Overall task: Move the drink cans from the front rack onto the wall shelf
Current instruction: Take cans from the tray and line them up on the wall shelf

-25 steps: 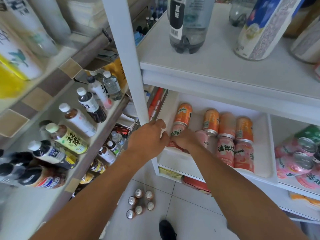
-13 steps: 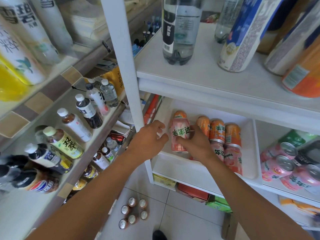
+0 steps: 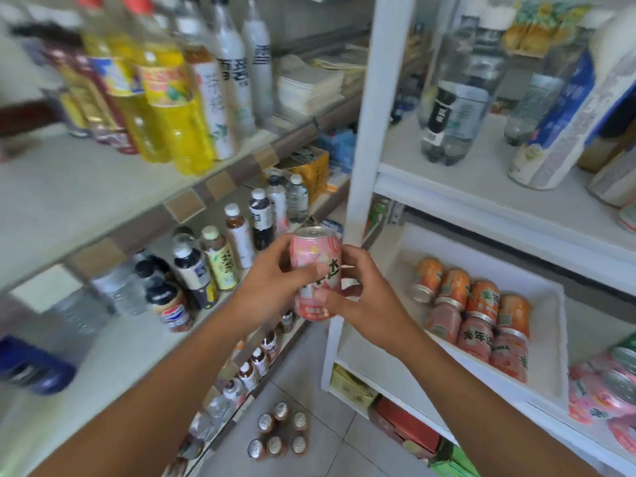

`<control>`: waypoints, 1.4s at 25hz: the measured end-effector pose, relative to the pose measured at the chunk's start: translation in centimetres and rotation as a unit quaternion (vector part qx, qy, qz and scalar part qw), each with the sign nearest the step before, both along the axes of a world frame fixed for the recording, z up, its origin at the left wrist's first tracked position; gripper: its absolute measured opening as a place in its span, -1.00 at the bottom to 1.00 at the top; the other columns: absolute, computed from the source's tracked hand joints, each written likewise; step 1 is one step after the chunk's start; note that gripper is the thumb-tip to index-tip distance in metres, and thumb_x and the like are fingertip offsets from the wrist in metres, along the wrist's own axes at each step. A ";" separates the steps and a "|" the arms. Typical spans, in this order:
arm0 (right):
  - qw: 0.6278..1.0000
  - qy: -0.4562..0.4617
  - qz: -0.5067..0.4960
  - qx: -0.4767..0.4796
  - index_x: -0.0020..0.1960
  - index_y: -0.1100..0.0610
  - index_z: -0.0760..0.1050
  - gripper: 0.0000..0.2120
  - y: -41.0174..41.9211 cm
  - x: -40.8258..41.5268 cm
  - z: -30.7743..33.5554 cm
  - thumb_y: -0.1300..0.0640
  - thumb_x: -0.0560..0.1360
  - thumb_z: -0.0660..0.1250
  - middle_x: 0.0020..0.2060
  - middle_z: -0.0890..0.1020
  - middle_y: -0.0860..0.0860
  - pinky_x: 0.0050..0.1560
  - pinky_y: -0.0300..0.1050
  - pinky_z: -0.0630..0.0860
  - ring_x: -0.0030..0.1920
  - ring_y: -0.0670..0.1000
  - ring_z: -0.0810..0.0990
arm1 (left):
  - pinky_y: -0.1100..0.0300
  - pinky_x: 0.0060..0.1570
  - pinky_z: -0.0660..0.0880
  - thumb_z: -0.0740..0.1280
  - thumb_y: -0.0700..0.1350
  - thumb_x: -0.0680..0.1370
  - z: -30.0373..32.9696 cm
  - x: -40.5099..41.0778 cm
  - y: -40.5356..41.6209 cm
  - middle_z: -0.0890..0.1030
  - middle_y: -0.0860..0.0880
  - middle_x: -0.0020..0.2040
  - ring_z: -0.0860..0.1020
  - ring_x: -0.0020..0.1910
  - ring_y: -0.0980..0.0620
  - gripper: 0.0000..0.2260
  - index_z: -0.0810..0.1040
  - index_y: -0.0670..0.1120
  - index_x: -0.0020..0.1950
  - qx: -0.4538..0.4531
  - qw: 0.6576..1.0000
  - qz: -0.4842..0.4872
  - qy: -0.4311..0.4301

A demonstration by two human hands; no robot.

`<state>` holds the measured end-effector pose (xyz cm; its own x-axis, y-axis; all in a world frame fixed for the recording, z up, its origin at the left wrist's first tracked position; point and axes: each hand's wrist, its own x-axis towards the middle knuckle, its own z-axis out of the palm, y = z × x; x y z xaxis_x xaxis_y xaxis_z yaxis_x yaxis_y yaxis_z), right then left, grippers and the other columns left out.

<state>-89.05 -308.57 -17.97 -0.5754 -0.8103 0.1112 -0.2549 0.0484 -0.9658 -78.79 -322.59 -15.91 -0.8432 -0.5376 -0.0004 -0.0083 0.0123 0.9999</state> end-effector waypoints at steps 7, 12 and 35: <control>0.983 0.019 0.182 -0.032 0.39 -0.11 0.32 -0.30 -9.3 12.4 4.9 -0.18 0.32 0.51 0.20 0.59 -0.12 0.18 0.05 0.58 0.17 -0.08 0.61 | 0.04 0.04 0.59 0.50 0.05 0.27 5.7 16.4 -4.5 0.67 -0.08 0.05 0.65 0.03 -0.05 -0.43 0.51 -0.12 0.22 -0.068 0.985 0.152 0.045; 0.963 0.032 0.261 -0.055 0.29 -0.04 0.40 -0.33 -14.8 23.9 6.9 -0.18 0.26 0.53 0.15 0.63 -0.04 0.17 0.16 0.56 0.17 -0.03 0.62 | 0.16 0.00 0.57 0.48 0.08 0.27 8.3 29.1 -5.6 0.68 0.00 0.00 0.64 -0.02 0.05 -0.45 0.52 -0.07 0.20 -0.122 0.955 0.265 0.059; 0.917 0.151 0.359 -0.086 0.15 -0.02 0.42 -0.51 -27.7 61.7 9.0 0.00 0.34 0.58 -0.09 0.57 -0.28 -0.11 -0.41 0.46 -0.11 -0.40 0.54 | 0.06 -0.10 0.52 0.19 0.06 0.61 5.6 70.1 -7.4 0.56 0.05 0.12 0.52 0.11 -0.03 -0.76 0.49 0.04 0.21 -0.356 0.637 0.537 -0.423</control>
